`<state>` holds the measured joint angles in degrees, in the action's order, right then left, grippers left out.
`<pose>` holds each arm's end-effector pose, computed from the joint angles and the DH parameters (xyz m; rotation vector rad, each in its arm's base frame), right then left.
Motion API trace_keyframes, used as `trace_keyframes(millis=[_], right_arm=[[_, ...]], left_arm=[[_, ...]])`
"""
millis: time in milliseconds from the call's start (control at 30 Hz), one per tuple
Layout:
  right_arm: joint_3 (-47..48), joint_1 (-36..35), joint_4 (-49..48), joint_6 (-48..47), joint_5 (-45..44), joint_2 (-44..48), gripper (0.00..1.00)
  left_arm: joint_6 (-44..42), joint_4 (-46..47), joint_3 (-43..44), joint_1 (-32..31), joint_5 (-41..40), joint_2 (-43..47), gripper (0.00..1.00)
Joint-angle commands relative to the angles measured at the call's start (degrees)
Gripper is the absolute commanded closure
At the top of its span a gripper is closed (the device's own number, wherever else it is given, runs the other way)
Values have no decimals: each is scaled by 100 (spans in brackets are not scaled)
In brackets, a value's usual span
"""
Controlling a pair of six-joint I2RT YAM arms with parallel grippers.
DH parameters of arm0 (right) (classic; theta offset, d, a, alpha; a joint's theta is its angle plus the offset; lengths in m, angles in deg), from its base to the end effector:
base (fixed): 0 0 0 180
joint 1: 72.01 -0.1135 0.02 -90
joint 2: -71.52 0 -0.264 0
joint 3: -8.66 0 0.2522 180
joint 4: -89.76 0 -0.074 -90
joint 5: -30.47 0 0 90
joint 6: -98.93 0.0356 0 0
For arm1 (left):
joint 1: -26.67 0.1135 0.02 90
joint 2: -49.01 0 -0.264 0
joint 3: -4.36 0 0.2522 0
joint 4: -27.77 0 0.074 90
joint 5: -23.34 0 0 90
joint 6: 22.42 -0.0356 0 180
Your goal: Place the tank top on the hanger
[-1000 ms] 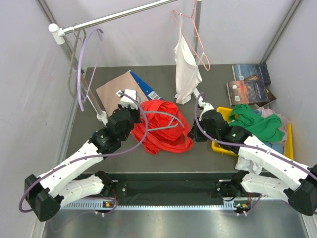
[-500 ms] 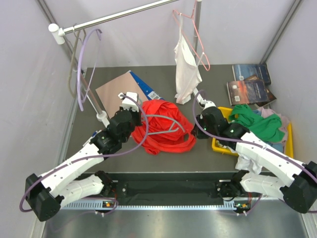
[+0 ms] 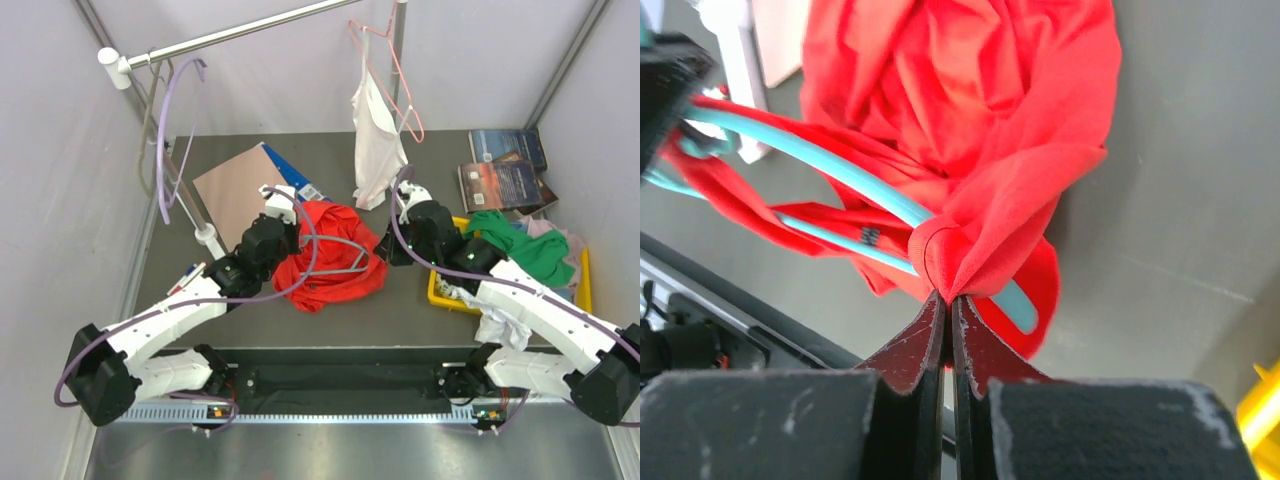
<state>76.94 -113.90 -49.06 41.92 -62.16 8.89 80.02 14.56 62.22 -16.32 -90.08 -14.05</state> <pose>0.1788 0.1582 0.3091 -0.1497 2.2697 0.6702 0.1945 -0.1620 0.2923 0.2211 1.8612 -0.2815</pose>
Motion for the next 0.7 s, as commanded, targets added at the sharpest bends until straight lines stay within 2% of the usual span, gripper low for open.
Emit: trace_keyframes(millis=[0, 167, 367, 567, 600, 633, 667], right_arm=[[471, -100, -412, -74, 131, -223, 100], [744, -416, -694, 58, 202, -565, 100], [1201, -1136, -879, 163, 114, -1048, 100], [1227, -1497, -1046, 287, 210, -1286, 100], [1236, -1524, -1028, 269, 237, -1313, 95], [1280, -1533, -985, 199, 237, -1304, 73], [1306, -1533, -906, 138, 376, -1261, 56]], left_arm=[[179, 673, 187, -70, 118, -47, 100], [284, 893, 345, -114, 188, -214, 100], [328, 1034, 582, -219, 180, -478, 100], [267, 1104, 688, -219, 48, -391, 100], [215, 1148, 688, -219, 152, -373, 100], [153, 1174, 645, -219, 441, -303, 100], [101, 1210, 618, -219, 609, -250, 100]])
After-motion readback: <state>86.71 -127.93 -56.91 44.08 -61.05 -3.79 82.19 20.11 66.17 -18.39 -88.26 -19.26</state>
